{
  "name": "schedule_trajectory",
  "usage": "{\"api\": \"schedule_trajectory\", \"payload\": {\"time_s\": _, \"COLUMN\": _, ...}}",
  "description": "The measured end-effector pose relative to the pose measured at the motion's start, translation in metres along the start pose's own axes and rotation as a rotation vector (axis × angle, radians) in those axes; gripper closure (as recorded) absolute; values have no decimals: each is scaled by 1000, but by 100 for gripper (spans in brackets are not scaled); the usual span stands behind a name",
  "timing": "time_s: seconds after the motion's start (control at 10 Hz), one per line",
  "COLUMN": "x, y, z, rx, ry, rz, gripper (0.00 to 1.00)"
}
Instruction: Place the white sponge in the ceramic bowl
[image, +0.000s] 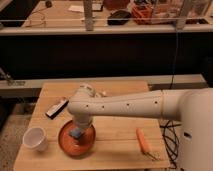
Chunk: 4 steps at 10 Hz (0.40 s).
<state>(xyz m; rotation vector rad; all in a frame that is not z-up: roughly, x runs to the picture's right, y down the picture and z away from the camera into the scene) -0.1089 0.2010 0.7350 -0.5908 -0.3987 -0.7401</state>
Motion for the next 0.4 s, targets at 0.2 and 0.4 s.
{"api": "schedule_trajectory", "payload": {"time_s": 0.2, "x": 0, "y": 0, "z": 0, "rx": 0, "ry": -1, "rz": -1, "gripper": 25}}
{"api": "schedule_trajectory", "payload": {"time_s": 0.4, "x": 0, "y": 0, "z": 0, "rx": 0, "ry": -3, "rz": -1, "gripper": 21}}
